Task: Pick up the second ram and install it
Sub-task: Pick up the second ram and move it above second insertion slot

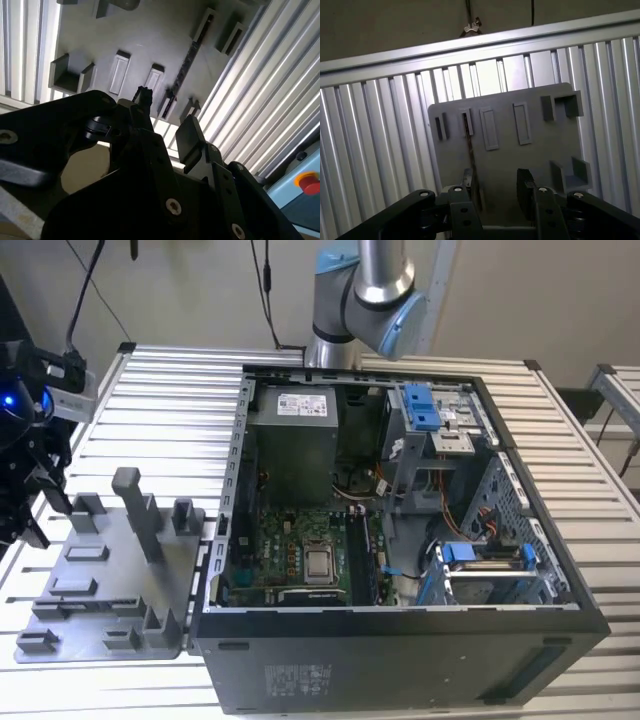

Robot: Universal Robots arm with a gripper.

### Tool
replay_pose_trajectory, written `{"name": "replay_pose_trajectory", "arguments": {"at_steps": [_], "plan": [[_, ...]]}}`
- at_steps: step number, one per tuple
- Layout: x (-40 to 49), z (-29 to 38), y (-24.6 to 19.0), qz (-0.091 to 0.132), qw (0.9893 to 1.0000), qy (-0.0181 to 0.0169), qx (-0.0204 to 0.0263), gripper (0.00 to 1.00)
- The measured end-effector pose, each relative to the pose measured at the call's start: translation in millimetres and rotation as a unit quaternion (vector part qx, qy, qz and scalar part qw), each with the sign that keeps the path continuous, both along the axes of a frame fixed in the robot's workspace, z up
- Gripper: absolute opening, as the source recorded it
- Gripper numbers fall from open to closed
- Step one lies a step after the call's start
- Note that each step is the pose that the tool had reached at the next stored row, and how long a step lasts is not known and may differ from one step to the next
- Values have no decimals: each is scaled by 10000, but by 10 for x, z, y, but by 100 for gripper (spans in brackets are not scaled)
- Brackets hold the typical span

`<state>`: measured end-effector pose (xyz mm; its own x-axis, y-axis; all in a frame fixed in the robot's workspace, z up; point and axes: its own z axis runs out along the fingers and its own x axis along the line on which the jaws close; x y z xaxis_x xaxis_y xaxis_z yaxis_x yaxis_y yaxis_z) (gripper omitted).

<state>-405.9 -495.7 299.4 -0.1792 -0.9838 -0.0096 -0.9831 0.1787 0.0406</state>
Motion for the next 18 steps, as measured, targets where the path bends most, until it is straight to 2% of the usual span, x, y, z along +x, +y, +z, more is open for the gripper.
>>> {"name": "replay_pose_trajectory", "arguments": {"at_steps": [8,18], "plan": [[-39,-133,0,3,9999,-103,-1,48],[-41,-251,-5,57,9999,-104,-3,48]]}}
